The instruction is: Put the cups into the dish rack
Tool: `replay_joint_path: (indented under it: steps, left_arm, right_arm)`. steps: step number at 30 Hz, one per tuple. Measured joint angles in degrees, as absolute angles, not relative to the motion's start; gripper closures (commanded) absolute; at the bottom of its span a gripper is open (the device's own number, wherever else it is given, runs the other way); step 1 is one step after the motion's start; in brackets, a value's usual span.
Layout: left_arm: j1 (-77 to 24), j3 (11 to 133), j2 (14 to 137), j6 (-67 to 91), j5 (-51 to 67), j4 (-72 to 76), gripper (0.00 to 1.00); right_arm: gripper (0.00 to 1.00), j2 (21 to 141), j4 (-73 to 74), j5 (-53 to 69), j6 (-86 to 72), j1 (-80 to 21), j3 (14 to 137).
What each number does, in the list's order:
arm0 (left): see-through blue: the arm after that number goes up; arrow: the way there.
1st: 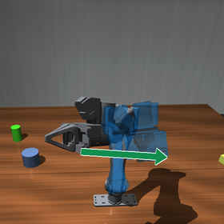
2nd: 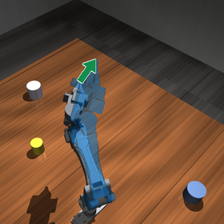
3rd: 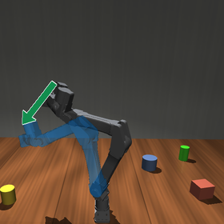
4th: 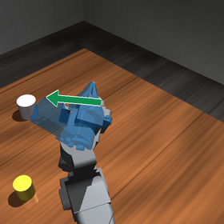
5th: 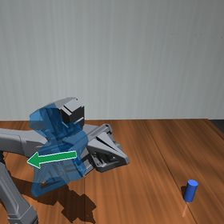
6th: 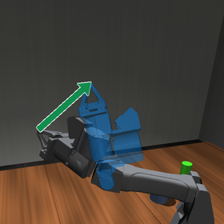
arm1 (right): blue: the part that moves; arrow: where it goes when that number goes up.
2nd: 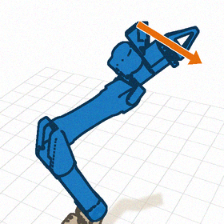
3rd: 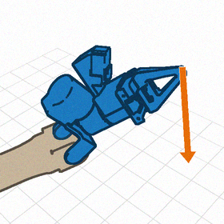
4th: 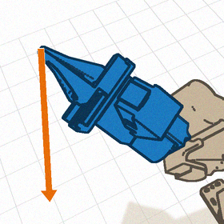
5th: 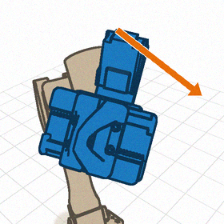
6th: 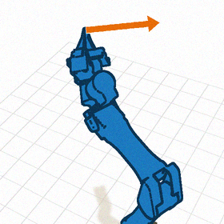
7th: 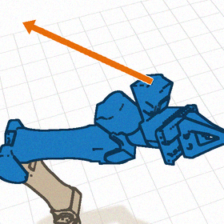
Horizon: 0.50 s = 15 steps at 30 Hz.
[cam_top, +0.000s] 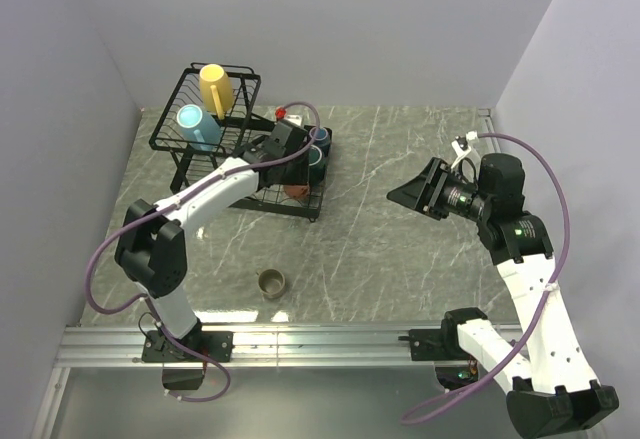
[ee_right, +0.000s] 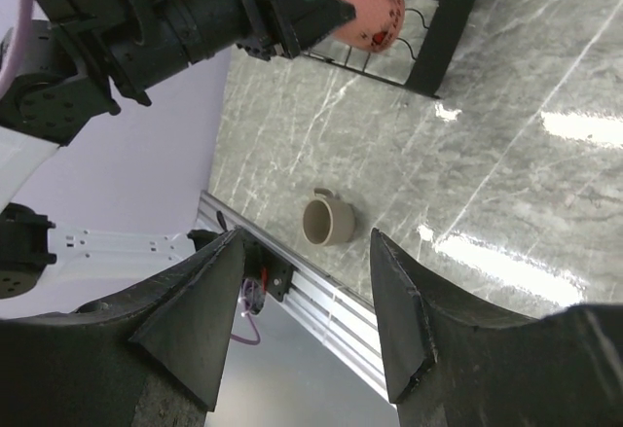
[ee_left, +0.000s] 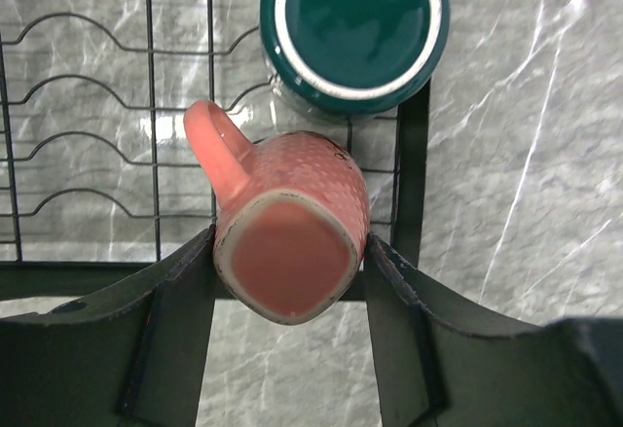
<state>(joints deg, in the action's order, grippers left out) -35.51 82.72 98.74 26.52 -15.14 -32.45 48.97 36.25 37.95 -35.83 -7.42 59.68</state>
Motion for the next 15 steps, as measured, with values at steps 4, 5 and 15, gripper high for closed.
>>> replay_joint_path:
  steps: [4, 5, 15]
  left_arm:
    - [-36.42, 82.74, 99.55, 27.97, -16.08, -30.98, 1.0]
    - [-36.95, 82.74, 100.05, 28.47, -16.43, -30.83, 1.0]
    - [-41.25, 82.83, 104.66, 34.68, -19.09, -33.39, 1.0]
  right_arm:
    - [0.39, 48.97, 37.15, 37.47, -35.48, -7.42, 59.68]
    - [0.39, 48.97, 37.26, 37.43, -35.46, -7.42, 59.68]
    - [0.4, 48.97, 37.34, 37.06, -35.46, -7.42, 59.68]
